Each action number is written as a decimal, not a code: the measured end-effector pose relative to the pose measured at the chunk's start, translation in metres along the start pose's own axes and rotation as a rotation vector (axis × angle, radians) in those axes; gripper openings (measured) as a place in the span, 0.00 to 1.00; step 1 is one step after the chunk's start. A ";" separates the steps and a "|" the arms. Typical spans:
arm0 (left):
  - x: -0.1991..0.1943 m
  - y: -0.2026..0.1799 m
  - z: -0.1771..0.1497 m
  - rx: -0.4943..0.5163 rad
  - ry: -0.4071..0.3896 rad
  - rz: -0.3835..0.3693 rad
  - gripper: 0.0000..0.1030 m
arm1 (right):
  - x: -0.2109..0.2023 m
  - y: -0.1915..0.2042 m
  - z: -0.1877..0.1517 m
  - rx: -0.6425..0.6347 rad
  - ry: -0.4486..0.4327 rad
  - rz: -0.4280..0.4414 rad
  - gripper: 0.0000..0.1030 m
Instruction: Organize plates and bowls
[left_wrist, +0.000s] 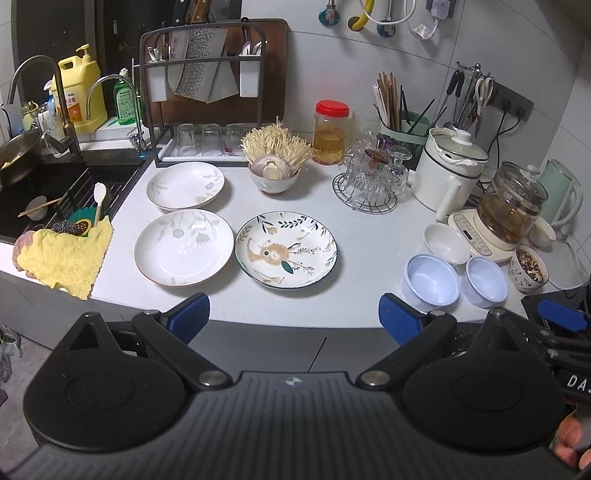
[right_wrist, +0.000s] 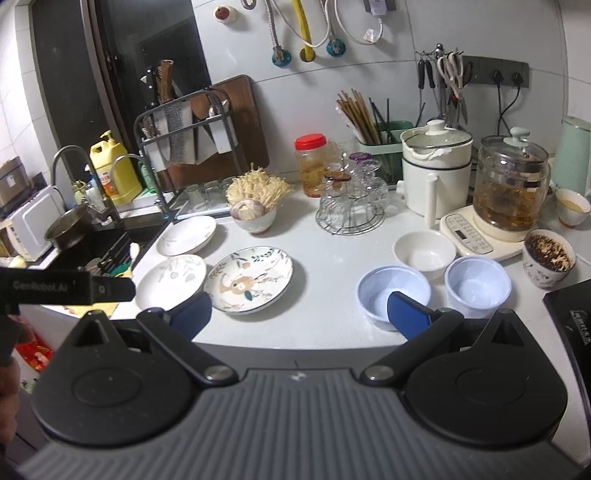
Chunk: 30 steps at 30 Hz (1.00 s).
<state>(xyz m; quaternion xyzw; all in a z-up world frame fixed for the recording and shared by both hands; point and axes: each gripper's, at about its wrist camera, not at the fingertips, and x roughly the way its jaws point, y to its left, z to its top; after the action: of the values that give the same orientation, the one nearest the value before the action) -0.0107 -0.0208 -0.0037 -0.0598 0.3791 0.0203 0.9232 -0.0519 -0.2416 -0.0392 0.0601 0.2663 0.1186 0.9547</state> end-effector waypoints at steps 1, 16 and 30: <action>-0.001 0.001 0.000 -0.002 0.001 -0.001 0.97 | -0.001 0.001 -0.001 0.002 0.002 0.007 1.00; -0.003 0.003 -0.006 0.001 0.008 -0.025 0.97 | -0.011 0.005 0.006 -0.010 -0.041 0.019 1.00; 0.024 0.028 0.011 -0.006 0.009 -0.063 0.97 | 0.010 0.019 0.004 0.018 -0.020 0.015 1.00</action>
<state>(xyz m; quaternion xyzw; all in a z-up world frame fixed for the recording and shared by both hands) 0.0115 0.0079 -0.0153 -0.0747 0.3811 -0.0081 0.9215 -0.0454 -0.2209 -0.0371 0.0720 0.2572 0.1227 0.9558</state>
